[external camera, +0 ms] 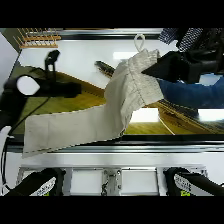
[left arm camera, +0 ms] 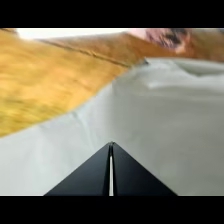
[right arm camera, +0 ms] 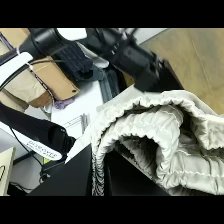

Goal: Fold the clothes and pants, and hang the long-sleeved shirts on hangers.

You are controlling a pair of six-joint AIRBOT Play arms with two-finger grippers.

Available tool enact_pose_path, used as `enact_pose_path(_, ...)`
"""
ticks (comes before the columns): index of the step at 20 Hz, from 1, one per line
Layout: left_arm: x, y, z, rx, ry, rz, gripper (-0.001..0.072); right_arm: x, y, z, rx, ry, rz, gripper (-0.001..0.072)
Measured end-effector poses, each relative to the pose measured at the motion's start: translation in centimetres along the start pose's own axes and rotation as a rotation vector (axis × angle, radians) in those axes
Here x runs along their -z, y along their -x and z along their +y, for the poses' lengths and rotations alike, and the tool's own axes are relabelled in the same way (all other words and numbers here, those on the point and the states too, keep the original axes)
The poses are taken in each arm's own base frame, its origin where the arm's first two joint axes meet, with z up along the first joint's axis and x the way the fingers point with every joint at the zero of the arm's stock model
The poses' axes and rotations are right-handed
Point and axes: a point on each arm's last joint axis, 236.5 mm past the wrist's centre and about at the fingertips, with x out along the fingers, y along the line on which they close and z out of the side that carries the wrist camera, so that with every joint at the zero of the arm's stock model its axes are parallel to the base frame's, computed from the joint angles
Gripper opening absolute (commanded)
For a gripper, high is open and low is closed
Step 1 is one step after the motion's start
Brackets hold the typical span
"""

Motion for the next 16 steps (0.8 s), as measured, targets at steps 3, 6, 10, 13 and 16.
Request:
enact_pose_path(3, -3.2, 4.0, 2.7, -0.046, 0.028, -0.096, 0.0004, -0.4, -2.7, 0.4, -0.018, -0.006, 0.040, 0.0016)
enact_pose_path(6, -6.0, 7.8, 4.7, -0.089, 0.041, -0.189, 0.0004, -0.5, -6.2, 1.4, -0.083, -0.007, 0.090, 0.0016)
enact_pose_path(10, -8.5, 11.6, 6.4, -0.133, 0.055, -0.284, 0.0004, -0.3, -11.4, 3.1, -0.186, 0.002, 0.145, 0.0016)
enact_pose_path(13, -9.8, 13.8, 7.1, -0.157, 0.060, -0.338, 0.0004, 0.6, -15.7, 3.9, -0.252, -0.017, 0.180, 0.0016)
enact_pose_path(16, -11.2, 16.2, 7.5, -0.179, 0.060, -0.399, 0.0004, 1.9, -20.2, 4.0, -0.289, -0.055, 0.195, 0.0016)
